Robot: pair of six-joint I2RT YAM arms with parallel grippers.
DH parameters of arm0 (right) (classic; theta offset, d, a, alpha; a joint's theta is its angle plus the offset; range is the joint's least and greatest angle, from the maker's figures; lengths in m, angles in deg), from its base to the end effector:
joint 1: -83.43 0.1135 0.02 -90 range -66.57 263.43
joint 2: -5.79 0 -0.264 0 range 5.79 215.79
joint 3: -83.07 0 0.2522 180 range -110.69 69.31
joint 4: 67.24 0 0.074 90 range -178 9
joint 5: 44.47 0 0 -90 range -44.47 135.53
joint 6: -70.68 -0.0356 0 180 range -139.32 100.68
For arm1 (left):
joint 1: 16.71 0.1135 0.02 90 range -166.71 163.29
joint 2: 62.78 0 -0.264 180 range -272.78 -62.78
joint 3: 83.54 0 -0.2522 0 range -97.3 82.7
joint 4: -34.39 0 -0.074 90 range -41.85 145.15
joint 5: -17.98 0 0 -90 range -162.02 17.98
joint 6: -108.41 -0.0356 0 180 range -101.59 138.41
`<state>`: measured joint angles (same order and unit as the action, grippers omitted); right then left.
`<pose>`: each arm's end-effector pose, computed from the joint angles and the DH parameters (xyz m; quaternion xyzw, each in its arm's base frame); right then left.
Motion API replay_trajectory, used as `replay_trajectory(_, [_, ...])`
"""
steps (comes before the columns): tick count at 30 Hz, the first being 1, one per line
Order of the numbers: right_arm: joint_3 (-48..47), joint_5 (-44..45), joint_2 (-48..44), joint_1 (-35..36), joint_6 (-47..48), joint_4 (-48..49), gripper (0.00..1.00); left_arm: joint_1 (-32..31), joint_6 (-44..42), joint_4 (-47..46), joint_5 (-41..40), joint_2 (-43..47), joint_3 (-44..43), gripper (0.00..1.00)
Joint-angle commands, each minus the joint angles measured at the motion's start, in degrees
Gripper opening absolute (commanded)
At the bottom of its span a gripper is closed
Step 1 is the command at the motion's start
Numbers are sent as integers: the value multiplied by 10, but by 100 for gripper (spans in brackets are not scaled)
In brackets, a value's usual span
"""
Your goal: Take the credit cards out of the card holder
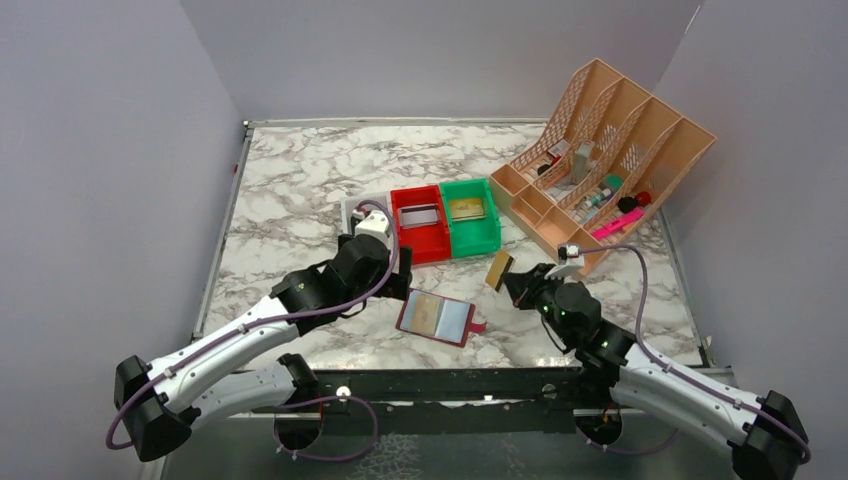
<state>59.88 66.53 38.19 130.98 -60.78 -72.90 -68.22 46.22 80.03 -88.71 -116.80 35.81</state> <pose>0.1104 0.1018 0.1871 0.0695 0.7842 0.3172 0.5288 0.1321 -0.1497 0.2882 0.1223 0.8869 -0.1710 0.4115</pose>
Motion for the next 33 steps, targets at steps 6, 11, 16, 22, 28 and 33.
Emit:
replay_trajectory(6, [-87,70,138,1,213,88,1,-3,1,33,-131,16,43,99])
replay_trajectory(11, [-143,-13,231,-6,314,140,1,-2,-9,50,-150,16,36,99])
replay_trajectory(16, [-213,-64,336,-45,352,158,1,9,9,43,-156,22,46,99])
replay_trajectory(22, [-275,-4,434,-65,425,222,1,35,12,45,-154,17,45,99])
replay_trajectory(28, [-355,-3,531,-68,501,216,1,57,5,48,-157,33,41,99])
replay_trajectory(33, [-377,-25,578,-90,538,241,1,64,9,47,-167,66,45,99])
